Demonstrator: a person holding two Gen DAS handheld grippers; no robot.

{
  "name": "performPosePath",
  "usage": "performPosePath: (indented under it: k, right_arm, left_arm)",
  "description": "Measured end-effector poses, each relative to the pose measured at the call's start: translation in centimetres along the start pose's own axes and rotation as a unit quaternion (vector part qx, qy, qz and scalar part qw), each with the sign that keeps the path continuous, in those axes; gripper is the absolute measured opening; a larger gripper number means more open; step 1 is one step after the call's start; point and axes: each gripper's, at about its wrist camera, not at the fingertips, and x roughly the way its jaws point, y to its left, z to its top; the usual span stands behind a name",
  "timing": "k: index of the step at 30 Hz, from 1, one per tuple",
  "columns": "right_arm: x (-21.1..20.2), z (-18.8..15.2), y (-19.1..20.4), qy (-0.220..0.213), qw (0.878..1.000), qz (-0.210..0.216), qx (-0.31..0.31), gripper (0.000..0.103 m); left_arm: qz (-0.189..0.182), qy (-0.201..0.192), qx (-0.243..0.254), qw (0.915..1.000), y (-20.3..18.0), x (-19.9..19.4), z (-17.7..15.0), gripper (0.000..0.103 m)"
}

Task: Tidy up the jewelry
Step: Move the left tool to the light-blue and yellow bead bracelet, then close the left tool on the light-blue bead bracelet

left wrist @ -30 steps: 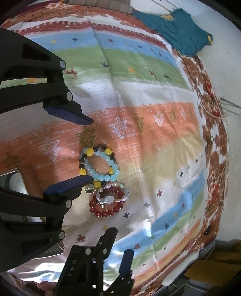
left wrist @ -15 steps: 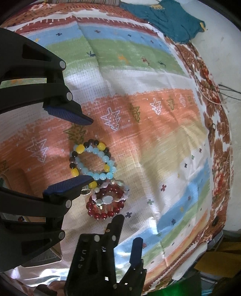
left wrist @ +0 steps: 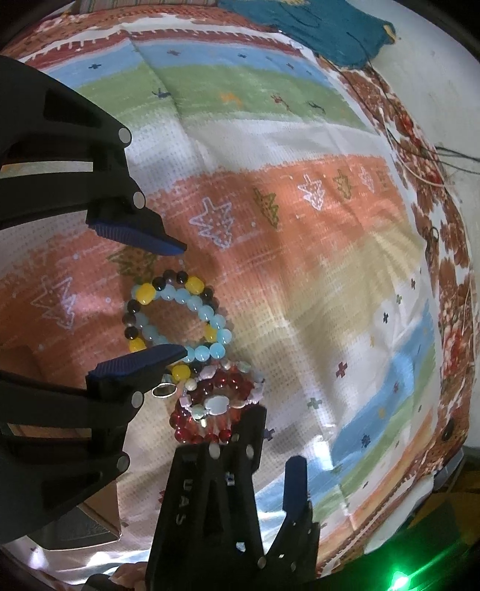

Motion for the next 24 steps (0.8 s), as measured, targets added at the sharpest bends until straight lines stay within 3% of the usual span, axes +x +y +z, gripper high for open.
performPosePath:
  k: [8, 22, 24]
  right_arm:
    - [1.1, 0.5, 0.3, 0.012, 1.0, 0.001, -0.004, 0.068]
    - [2.2, 0.8, 0.5, 0.025, 1.0, 0.004, -0.013, 0.067]
    - [2.5, 0.8, 0.7, 0.029, 0.999, 0.003, -0.018, 0.063]
  left_arm:
    - [-0.004, 0.011, 0.025, 0.9996, -0.8, 1.0, 0.1, 0.041]
    - [-0.012, 0.023, 0.033, 0.9991, -1.2, 2.3, 0.4, 0.037]
    - [-0.013, 0.024, 0.032, 0.9991, -1.1, 2.4, 0.4, 0.034]
